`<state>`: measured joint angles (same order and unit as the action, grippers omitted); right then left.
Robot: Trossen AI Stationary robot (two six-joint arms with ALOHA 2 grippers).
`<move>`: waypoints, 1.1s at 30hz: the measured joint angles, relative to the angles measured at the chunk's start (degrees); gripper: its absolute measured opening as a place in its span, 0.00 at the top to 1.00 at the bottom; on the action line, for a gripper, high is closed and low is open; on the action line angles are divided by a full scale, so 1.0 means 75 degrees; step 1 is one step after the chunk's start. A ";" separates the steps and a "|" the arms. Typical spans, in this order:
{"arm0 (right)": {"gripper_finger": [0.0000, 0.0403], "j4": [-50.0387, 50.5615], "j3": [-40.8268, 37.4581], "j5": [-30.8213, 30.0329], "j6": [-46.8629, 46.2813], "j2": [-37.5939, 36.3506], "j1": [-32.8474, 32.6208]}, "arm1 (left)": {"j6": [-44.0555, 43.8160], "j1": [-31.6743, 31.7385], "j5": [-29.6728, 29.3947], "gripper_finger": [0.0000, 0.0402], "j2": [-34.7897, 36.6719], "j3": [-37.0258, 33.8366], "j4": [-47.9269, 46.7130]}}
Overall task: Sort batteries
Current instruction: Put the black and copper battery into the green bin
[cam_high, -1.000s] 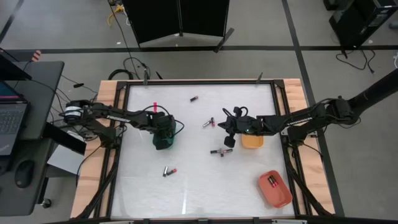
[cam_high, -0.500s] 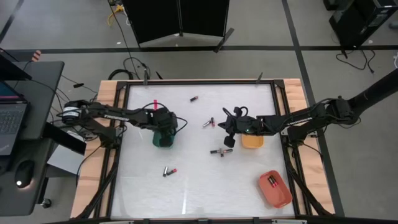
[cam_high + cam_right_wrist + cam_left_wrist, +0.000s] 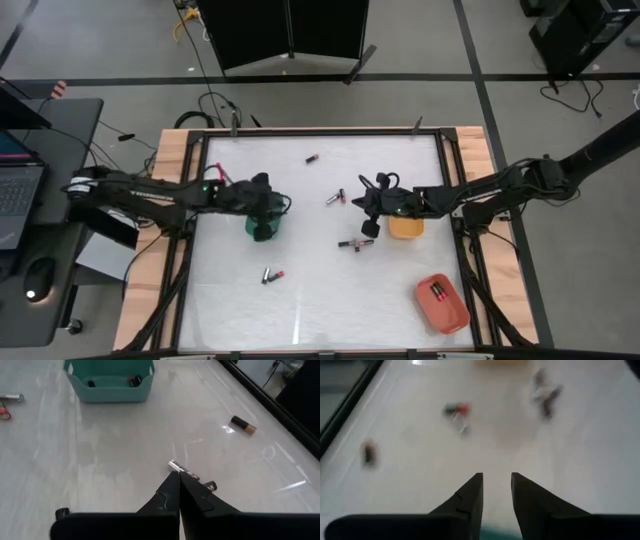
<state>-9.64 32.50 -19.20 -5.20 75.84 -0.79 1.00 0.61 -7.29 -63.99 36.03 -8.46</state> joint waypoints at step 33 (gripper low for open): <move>0.97 -0.3036 -0.0950 0.1785 0.0121 0.1141 0.0022 | -0.0423 -0.2250 -0.0103 0.81 -0.0107 -0.3244 0.6348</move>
<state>-32.41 25.38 -5.81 -4.29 84.39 -0.62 -2.18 -16.27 -8.07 -64.79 11.70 39.15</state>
